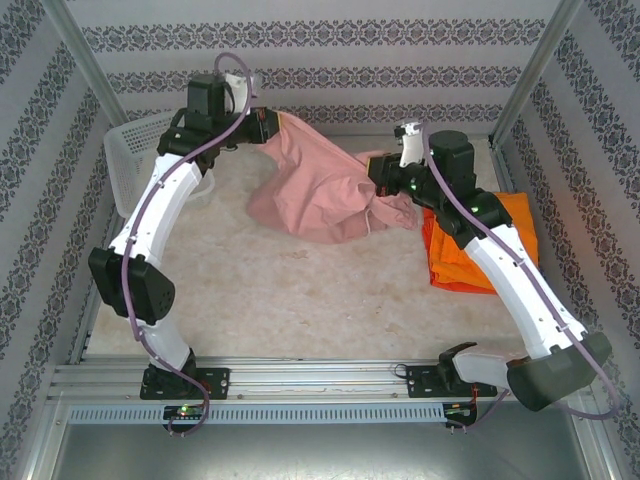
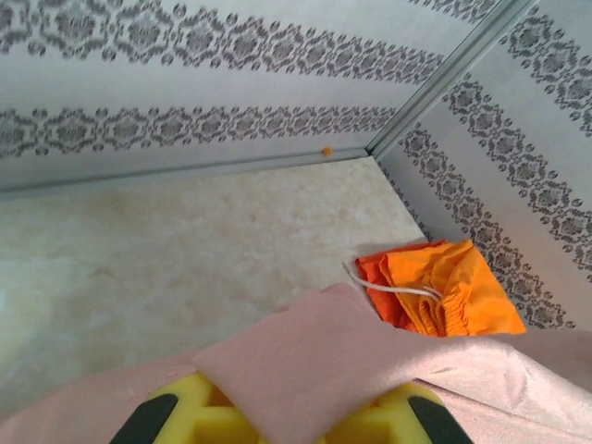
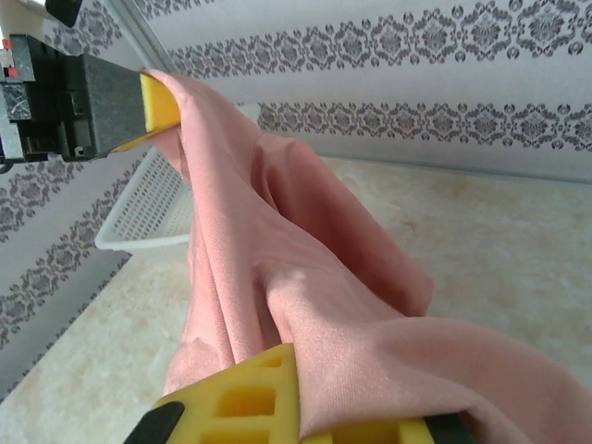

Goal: Fold and stack the shorts

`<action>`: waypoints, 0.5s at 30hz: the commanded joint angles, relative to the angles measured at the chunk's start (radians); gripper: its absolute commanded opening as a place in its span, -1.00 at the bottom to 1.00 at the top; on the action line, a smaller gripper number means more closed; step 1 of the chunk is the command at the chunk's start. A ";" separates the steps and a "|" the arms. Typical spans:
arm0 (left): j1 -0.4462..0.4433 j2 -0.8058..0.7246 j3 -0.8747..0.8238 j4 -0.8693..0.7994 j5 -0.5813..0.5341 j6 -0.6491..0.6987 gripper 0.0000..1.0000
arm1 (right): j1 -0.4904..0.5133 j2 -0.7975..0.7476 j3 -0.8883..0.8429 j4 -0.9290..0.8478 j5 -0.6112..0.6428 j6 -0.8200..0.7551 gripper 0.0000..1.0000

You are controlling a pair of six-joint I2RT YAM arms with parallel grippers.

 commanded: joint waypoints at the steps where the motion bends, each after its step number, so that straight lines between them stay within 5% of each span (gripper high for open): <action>1: 0.041 -0.045 -0.102 0.086 -0.055 -0.030 -0.75 | 0.011 0.005 -0.029 -0.068 0.044 -0.008 -1.00; 3: 0.040 -0.031 -0.145 0.076 -0.053 -0.053 -0.62 | 0.014 0.046 -0.029 -0.096 0.062 0.048 -1.00; 6: 0.042 0.002 -0.184 0.055 -0.005 -0.073 -0.12 | 0.014 0.135 -0.047 -0.097 0.082 0.209 -0.87; 10: 0.023 -0.104 -0.422 0.293 0.041 -0.136 0.31 | -0.018 0.305 -0.029 -0.058 0.002 0.353 -0.80; 15: -0.106 -0.248 -0.620 0.352 0.008 -0.087 0.46 | -0.053 0.484 0.040 -0.014 -0.022 0.433 -0.85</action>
